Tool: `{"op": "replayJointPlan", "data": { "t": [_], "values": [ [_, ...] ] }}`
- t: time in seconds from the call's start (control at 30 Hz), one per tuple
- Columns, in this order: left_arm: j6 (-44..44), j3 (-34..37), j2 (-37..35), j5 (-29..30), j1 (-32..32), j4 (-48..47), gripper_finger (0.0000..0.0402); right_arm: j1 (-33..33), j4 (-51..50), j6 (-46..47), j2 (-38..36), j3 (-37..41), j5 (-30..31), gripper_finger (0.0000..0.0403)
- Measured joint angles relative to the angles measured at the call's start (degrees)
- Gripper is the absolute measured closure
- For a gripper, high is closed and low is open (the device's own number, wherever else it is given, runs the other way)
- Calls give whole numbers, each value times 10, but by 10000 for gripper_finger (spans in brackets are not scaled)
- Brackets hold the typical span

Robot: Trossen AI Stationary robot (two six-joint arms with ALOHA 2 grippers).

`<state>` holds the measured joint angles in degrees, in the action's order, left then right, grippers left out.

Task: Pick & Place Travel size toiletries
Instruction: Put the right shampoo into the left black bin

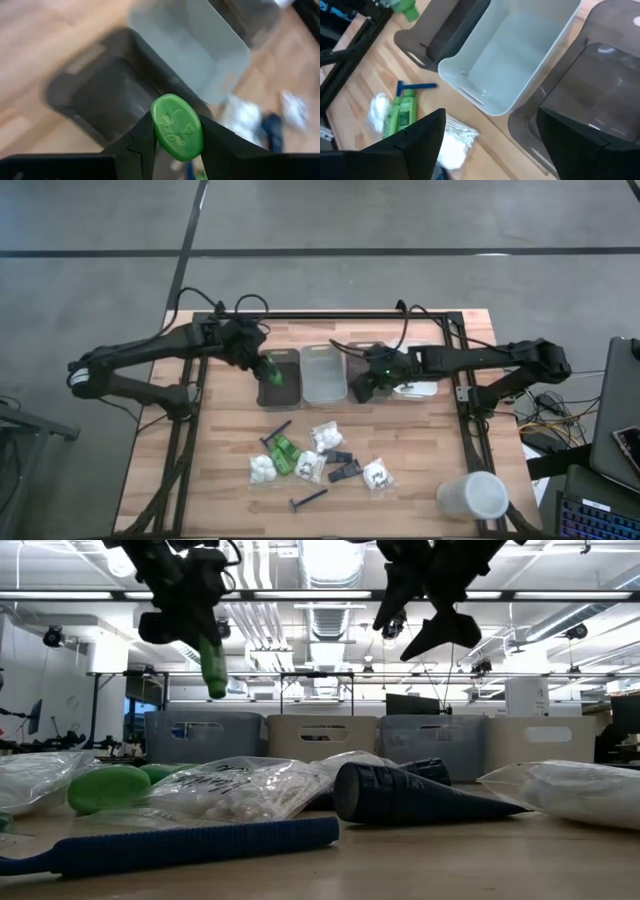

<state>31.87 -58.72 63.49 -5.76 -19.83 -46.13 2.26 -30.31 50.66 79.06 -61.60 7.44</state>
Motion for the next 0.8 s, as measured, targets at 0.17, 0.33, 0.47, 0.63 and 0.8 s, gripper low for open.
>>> {"op": "replayJointPlan", "data": {
  "t": [0.17, 0.33, 0.47, 0.63, 0.8],
  "values": [
    [-32, 0, 32, -8, -7, -1, 278, -2, 9, 8, 9, 0, -1, 107],
    [-50, 0, 70, -22, -16, -5, 278, -3, 10, 17, 6, 0, -2, 113],
    [-71, 0, 102, -100, -19, -4, 278, -3, 11, 19, 1, 0, -2, 117],
    [-99, 0, 147, -95, -28, -2, 278, -7, 10, 23, 0, 0, -2, 111],
    [-125, 0, 200, -86, -38, 16, 274, -9, 10, 29, 0, 0, -1, 96]
  ]
}}
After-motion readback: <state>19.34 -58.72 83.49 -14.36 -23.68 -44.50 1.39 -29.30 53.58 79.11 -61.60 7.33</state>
